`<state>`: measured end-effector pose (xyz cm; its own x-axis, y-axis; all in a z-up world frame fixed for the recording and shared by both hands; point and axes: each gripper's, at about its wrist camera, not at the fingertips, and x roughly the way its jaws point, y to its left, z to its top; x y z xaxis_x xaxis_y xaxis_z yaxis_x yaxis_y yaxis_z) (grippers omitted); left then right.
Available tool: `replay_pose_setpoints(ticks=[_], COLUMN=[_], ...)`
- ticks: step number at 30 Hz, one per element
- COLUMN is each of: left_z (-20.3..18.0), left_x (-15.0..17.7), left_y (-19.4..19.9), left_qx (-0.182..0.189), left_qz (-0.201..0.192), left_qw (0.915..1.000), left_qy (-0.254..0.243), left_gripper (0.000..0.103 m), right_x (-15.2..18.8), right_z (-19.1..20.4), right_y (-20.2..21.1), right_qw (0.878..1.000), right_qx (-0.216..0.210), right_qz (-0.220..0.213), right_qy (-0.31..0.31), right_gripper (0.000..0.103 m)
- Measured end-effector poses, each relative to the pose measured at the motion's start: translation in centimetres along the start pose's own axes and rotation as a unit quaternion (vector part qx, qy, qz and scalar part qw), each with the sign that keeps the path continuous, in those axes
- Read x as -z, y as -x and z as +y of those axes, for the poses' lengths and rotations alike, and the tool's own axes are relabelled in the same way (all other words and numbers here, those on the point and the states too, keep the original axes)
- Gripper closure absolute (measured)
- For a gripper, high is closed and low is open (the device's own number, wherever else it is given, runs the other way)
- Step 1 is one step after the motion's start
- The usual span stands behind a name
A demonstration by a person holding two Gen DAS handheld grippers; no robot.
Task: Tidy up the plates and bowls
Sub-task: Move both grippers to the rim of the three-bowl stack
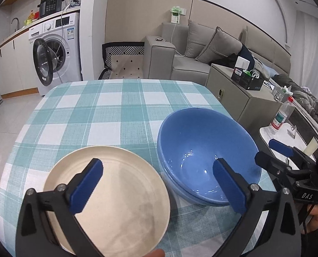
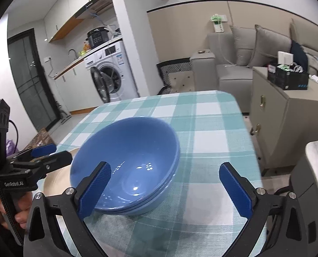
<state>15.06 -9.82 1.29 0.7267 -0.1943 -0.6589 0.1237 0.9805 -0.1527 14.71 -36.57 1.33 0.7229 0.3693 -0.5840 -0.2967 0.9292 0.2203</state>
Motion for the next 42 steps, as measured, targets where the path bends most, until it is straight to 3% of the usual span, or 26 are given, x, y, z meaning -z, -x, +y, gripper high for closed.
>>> replay_pose_setpoints(ticks=[5,9,20,29,36,39,42], left_z=[0.3,0.6,1.2,0.6,1.3,1.0,0.3], left_x=[0.0,0.0,0.1,-0.1,0.0,0.1,0.2], left_y=[-0.6,-1.3,-2.3,-3.1,-4.1,-4.1,-4.1], left_qx=[0.002,0.001,0.015,0.027,0.038,0.054,0.048], left_qz=[0.007,0.016,0.004,0.02,0.038,0.038,0.031], left_qw=[1.0,0.9998,0.9996,0.9994,0.9978,0.9973,0.9982], left_qy=[0.005,0.014,0.022,0.006,0.039,0.033,0.019], left_gripper=[0.0,0.0,0.0,0.0,0.0,0.001,0.002], right_x=[0.3,0.3,0.6,1.3,1.7,1.8,1.8], right_z=[0.0,-0.5,-2.8,-2.8,-1.7,-1.5,-1.4], right_y=[-0.4,-1.3,-1.2,-2.6,-3.1,-3.3,-3.4], right_qw=[1.0,0.999,0.996,0.995,0.995,0.995,0.995], right_qx=[-0.01,-0.022,-0.041,-0.048,-0.062,-0.066,-0.063], right_qz=[-0.008,0.028,0.006,0.028,0.032,0.036,0.037], right_qy=[-0.008,-0.027,-0.078,-0.088,-0.071,-0.069,-0.068], right_gripper=[0.0,0.0,0.0,0.001,0.015,0.018,0.023])
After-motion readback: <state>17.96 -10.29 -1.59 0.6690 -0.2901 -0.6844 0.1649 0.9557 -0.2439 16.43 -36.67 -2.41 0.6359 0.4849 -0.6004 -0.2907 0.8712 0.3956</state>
